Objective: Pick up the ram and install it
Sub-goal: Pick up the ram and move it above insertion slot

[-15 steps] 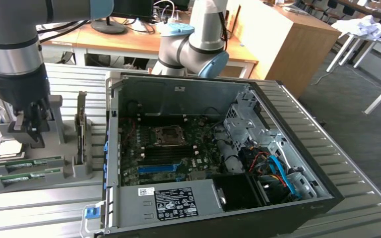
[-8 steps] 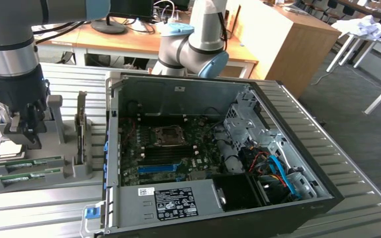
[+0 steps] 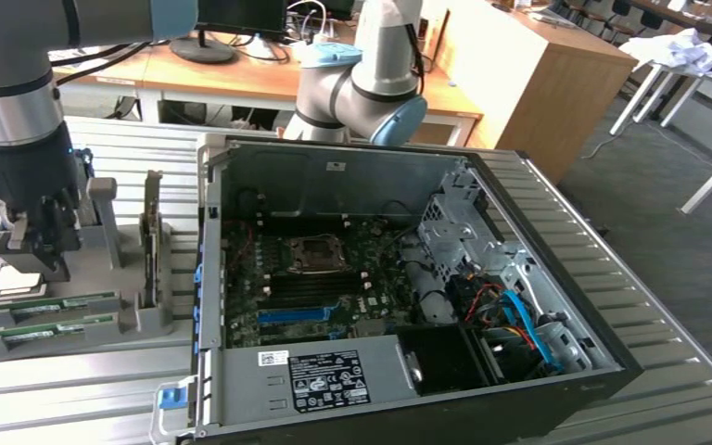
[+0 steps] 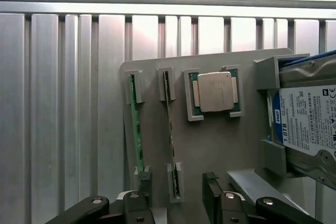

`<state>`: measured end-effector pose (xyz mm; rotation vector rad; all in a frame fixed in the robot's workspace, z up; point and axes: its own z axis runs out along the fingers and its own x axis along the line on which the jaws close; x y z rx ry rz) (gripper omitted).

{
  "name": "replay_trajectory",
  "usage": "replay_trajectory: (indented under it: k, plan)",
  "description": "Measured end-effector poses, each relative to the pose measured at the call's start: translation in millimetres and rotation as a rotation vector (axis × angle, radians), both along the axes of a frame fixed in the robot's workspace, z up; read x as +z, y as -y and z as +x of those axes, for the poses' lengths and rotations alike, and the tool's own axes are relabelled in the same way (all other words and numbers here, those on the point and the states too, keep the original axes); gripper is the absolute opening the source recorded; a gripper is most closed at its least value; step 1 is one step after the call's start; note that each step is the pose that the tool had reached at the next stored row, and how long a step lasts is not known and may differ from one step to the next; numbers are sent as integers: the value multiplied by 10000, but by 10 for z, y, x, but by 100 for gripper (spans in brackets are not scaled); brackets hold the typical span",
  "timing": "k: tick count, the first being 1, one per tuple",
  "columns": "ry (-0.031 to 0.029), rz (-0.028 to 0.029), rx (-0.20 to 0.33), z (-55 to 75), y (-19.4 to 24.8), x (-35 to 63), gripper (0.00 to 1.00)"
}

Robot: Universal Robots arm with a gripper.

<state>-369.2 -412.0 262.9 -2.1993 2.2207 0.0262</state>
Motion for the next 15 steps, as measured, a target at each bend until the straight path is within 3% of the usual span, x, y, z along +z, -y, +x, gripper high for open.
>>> replay_trajectory:
  k: [9,15]
  plan:
    - [2,1,0,-66,16,-27,50]
    - [0,0,-1,-70,55,-37,50]
